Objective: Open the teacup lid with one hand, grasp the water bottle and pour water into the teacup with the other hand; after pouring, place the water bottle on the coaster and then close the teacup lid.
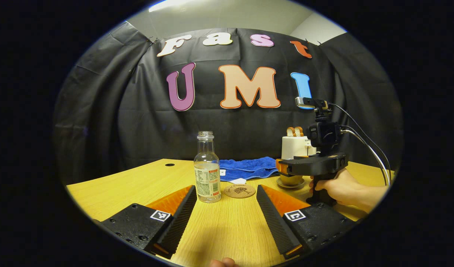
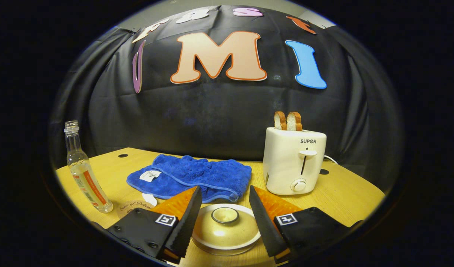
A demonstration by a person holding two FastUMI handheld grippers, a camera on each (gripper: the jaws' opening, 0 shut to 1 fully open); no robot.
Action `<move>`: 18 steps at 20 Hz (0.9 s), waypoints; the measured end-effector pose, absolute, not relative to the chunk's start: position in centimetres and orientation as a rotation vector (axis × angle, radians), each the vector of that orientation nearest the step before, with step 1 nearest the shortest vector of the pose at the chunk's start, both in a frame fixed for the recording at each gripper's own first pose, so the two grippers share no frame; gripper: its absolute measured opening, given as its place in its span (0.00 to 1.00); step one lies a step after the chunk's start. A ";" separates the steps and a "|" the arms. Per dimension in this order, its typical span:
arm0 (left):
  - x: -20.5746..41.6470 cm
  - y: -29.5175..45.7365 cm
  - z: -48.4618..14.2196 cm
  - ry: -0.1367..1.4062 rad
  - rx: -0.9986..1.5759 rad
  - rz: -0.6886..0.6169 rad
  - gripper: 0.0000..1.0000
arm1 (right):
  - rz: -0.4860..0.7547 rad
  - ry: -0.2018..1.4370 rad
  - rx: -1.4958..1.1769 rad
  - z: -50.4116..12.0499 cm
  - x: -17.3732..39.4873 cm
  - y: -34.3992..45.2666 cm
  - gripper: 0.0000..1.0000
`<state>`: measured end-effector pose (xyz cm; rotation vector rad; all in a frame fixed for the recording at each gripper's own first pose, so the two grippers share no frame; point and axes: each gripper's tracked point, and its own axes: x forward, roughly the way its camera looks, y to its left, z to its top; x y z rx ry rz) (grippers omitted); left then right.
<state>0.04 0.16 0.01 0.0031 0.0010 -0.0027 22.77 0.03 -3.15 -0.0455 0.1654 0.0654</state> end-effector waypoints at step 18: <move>0.1 0.2 0.0 0.001 0.003 -0.003 0.95 | 0.068 0.172 -0.068 -3.3 23.0 -0.1 0.30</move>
